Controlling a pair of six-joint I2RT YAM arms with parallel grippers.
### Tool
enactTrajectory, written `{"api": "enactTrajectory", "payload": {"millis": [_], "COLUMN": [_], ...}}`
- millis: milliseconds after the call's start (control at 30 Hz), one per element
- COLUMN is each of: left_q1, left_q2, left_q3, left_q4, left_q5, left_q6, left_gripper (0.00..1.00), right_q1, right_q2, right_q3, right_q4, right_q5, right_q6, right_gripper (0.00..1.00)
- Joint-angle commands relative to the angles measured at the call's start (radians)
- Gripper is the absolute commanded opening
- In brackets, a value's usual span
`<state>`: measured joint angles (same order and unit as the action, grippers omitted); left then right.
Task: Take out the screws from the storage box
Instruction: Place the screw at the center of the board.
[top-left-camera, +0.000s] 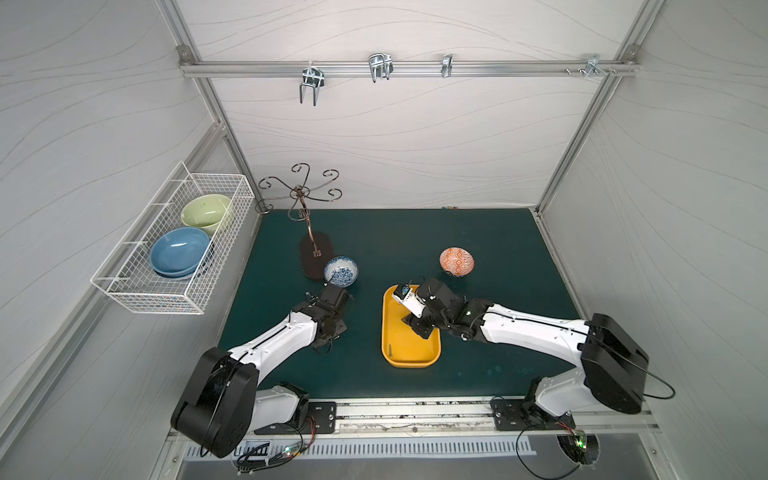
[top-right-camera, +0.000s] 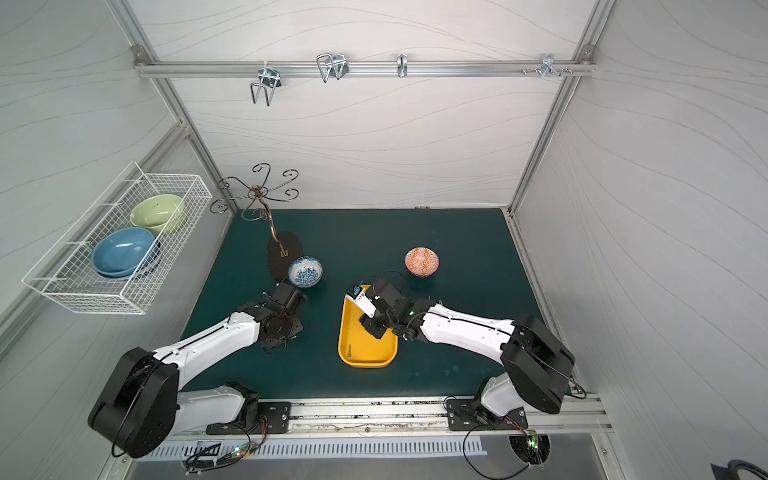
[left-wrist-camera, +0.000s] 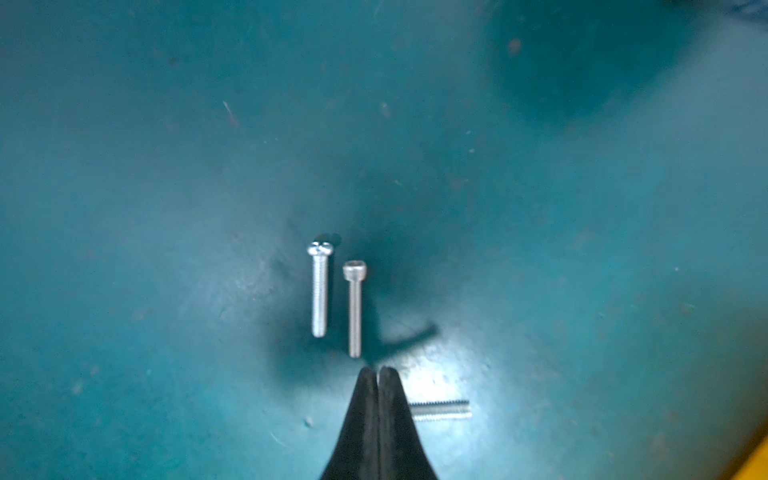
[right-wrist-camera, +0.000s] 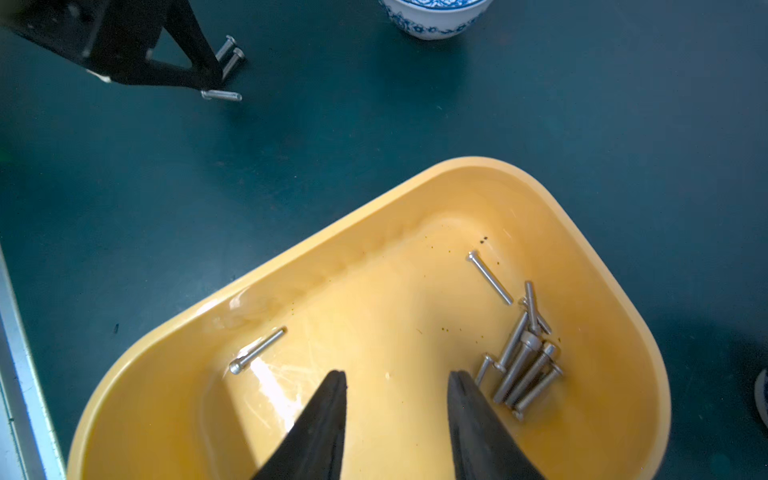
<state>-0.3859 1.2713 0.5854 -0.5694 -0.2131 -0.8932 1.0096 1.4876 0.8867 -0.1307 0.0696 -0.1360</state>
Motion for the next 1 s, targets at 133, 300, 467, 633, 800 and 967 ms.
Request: {"api": "enactTrajectory", "payload": {"millis": [133,300,467,633,800,967], "left_q1": [0.013,0.015,0.015,0.015,0.015,0.015], "left_q2": [0.079,0.103,0.087,0.042,-0.037,-0.138], "left_q3": [0.031,0.039,0.044,0.029,0.009,-0.025], "left_q4": [0.026,0.028,0.016,0.016,0.033,0.027], "left_q5": [0.002,0.011,0.014,0.021,0.064,0.073], "left_q6": [0.016,0.023,0.025,0.024,0.037,0.031], "left_gripper": [0.0,0.0,0.01,0.11,0.44,0.56], "right_q1": [-0.05,-0.07,-0.097,-0.106,-0.119,-0.121], "right_q2": [0.152,0.228,0.27,0.317,0.346,0.38], "right_q3": [0.124,0.18,0.221,0.259,0.29,0.314], "right_q4": [-0.064,-0.093,-0.117,-0.138,-0.16,-0.18], "right_q5": [-0.073,-0.022,-0.023,-0.005,-0.011,-0.001], "right_q6": [-0.113,-0.117,-0.116,-0.124,-0.126,-0.128], "right_gripper": [0.39,0.37,0.39,0.39,0.39,0.39]}}
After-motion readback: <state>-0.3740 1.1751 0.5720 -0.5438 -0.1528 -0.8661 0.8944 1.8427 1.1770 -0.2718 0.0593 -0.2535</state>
